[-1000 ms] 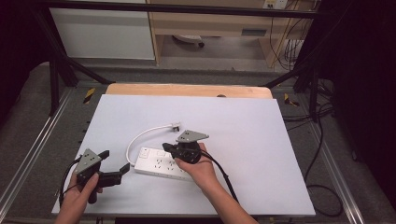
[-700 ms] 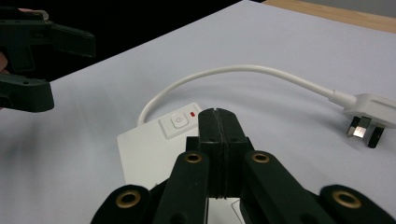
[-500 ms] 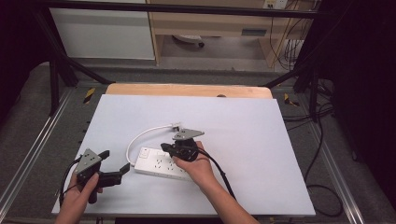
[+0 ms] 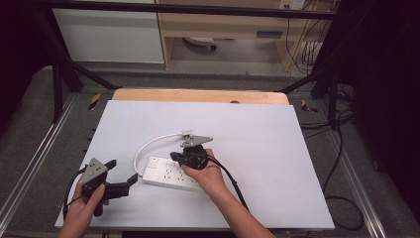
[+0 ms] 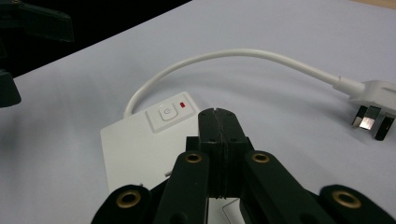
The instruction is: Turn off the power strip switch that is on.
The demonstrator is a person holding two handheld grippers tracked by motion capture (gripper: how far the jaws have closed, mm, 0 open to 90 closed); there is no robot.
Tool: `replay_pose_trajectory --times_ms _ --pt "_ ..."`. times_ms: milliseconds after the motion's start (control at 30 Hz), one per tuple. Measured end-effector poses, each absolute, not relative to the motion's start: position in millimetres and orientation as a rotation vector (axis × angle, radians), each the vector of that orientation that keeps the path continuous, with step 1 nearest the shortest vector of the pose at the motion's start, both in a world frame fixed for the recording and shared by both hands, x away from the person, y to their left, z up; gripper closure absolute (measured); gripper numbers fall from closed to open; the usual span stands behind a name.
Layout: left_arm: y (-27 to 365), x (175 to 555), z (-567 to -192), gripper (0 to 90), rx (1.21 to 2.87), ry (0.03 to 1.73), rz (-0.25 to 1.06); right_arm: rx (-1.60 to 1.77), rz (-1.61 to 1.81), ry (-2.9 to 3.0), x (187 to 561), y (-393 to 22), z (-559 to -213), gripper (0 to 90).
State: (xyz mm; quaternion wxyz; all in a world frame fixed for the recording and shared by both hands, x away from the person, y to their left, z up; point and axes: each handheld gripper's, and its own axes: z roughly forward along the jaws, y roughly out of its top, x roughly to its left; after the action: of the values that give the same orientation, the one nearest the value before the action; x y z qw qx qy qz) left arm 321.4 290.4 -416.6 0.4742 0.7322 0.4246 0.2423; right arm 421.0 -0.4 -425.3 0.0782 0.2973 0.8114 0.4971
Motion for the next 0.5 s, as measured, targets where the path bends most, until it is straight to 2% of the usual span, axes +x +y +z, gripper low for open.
replay_pose_trajectory --times_ms 500 --pt "290.2 321.5 -416.8 5.1 1.795 1.037 0.589 0.882 1.501 2.437 424.1 6.5 -426.9 90.0"
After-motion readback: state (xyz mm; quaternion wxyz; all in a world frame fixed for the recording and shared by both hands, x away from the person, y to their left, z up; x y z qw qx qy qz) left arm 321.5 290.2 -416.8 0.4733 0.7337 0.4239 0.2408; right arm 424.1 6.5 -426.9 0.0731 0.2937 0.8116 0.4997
